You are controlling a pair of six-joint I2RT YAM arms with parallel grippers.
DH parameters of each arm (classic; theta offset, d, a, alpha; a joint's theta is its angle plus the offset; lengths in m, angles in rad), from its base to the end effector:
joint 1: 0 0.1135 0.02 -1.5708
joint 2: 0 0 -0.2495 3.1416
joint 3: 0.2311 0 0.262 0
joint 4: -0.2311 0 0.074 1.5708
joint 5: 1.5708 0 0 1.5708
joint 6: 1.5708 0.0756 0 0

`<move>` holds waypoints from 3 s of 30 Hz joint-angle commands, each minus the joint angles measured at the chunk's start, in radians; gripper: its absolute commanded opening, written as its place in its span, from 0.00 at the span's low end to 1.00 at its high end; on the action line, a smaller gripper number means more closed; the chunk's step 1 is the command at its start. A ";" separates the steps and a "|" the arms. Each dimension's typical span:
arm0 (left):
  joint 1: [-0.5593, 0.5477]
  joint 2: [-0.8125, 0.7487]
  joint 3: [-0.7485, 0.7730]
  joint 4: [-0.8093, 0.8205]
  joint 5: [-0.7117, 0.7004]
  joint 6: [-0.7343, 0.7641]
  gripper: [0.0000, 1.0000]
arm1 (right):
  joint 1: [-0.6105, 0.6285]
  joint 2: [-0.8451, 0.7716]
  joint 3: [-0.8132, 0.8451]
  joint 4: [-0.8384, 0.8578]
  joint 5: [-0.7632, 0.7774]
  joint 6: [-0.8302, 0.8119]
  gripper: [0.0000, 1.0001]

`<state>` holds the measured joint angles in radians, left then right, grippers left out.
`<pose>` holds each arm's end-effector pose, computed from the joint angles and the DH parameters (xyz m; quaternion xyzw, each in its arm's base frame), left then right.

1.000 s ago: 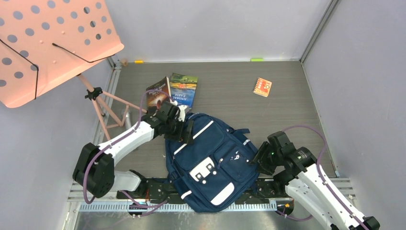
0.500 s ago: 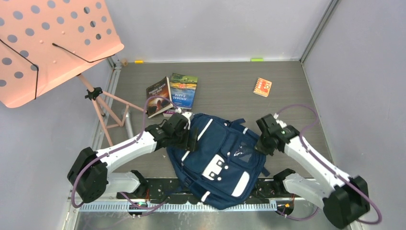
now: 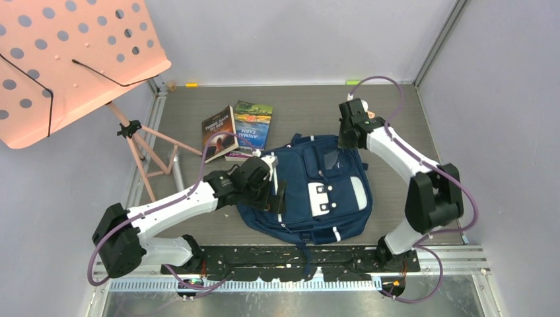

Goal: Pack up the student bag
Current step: Adjust the student bag at the center of the board.

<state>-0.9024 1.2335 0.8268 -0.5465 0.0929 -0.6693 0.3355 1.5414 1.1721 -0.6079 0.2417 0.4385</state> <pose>0.1692 -0.2255 0.1815 0.1247 0.9436 -0.2460 0.1833 0.3408 0.0997 0.2046 0.0841 0.9462 0.0028 0.3124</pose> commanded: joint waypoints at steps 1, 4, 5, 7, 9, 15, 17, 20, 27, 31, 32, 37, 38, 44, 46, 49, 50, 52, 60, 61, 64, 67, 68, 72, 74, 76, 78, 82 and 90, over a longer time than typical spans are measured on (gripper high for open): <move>-0.001 -0.061 0.124 -0.148 -0.082 0.065 1.00 | -0.009 0.109 0.182 0.152 -0.059 -0.127 0.01; 0.040 -0.083 0.174 -0.232 -0.130 0.111 1.00 | -0.009 0.157 0.292 0.087 -0.096 -0.139 0.13; 0.068 -0.091 0.181 -0.245 -0.123 0.130 1.00 | -0.010 0.166 0.312 0.068 -0.104 -0.139 0.33; 0.131 -0.106 0.194 -0.240 -0.099 0.168 1.00 | -0.009 0.157 0.350 -0.008 -0.119 -0.126 0.56; 0.199 -0.105 0.206 -0.216 -0.043 0.218 1.00 | -0.009 0.125 0.355 -0.058 -0.124 -0.097 0.74; 0.372 -0.009 0.270 -0.132 0.104 0.294 1.00 | -0.011 -0.055 0.217 -0.243 -0.086 0.077 0.84; 0.404 0.021 0.272 -0.070 0.168 0.307 1.00 | -0.016 -0.139 0.120 -0.278 -0.099 0.141 0.85; 0.429 0.065 0.273 0.026 0.223 0.318 1.00 | -0.030 -0.295 -0.021 -0.311 -0.125 0.239 0.87; 0.430 0.193 0.312 0.044 0.174 0.386 1.00 | -0.052 -0.581 -0.316 -0.397 -0.176 0.413 0.90; 0.430 0.217 0.281 0.050 0.188 0.397 1.00 | -0.054 -0.654 -0.419 -0.402 -0.215 0.474 0.90; 0.429 0.218 0.269 0.058 0.211 0.387 1.00 | -0.053 -0.658 -0.456 -0.387 -0.223 0.482 0.90; 0.419 0.193 0.160 0.115 0.293 0.325 1.00 | -0.053 -0.610 -0.553 -0.259 -0.281 0.517 0.89; 0.413 0.180 0.132 0.136 0.307 0.308 1.00 | -0.053 -0.599 -0.569 -0.207 -0.278 0.523 0.88; 0.287 0.068 -0.012 0.232 0.291 0.159 1.00 | -0.065 -0.473 -0.519 -0.034 -0.138 0.464 0.74; 0.242 0.029 -0.052 0.277 0.275 0.093 1.00 | -0.081 -0.412 -0.471 0.007 -0.120 0.415 0.68; 0.175 -0.018 -0.108 0.378 0.248 0.002 1.00 | -0.103 -0.323 -0.384 0.070 -0.141 0.350 0.63; 0.158 -0.028 -0.124 0.415 0.233 -0.019 1.00 | -0.114 -0.277 -0.369 0.081 -0.149 0.317 0.61; 0.131 -0.035 -0.146 0.486 0.207 -0.054 1.00 | -0.128 -0.212 -0.320 0.111 -0.176 0.272 0.60; 0.105 -0.075 -0.125 0.469 0.099 -0.029 1.00 | -0.191 -0.098 -0.153 0.047 -0.151 0.154 0.70; 0.105 -0.093 -0.109 0.397 0.066 -0.014 1.00 | -0.198 -0.103 -0.130 0.024 -0.126 0.146 0.76; 0.108 -0.148 -0.054 0.155 -0.050 0.034 1.00 | -0.200 -0.149 -0.089 -0.091 -0.014 0.116 0.83; 0.127 -0.209 -0.018 -0.024 -0.084 0.097 1.00 | -0.198 -0.226 -0.062 -0.145 0.001 0.073 0.85; 0.145 -0.230 -0.012 -0.068 -0.082 0.115 1.00 | -0.198 -0.243 -0.059 -0.157 -0.017 0.066 0.85; 0.295 -0.290 0.015 -0.166 0.033 0.176 1.00 | -0.134 -0.328 -0.046 -0.128 -0.109 0.015 0.85; 0.414 -0.293 0.033 -0.182 0.116 0.202 1.00 | -0.028 -0.354 -0.039 -0.092 -0.112 -0.009 0.85; 0.520 -0.276 0.058 -0.189 0.169 0.233 1.00 | 0.095 -0.361 -0.033 -0.035 -0.107 -0.016 0.85; 0.613 -0.240 0.092 -0.198 0.206 0.255 1.00 | 0.267 -0.351 -0.031 0.036 -0.079 -0.018 0.85; 0.763 -0.163 0.110 -0.129 0.291 0.243 1.00 | 0.520 -0.251 0.010 0.152 0.055 -0.063 0.85; 0.810 -0.102 0.101 -0.057 0.365 0.206 1.00 | 0.717 0.098 0.195 0.207 0.214 -0.153 0.86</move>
<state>-0.0952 1.1435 0.9062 -0.6525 0.3866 -0.4694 1.0092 1.5410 1.2663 -0.4583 0.3355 0.3603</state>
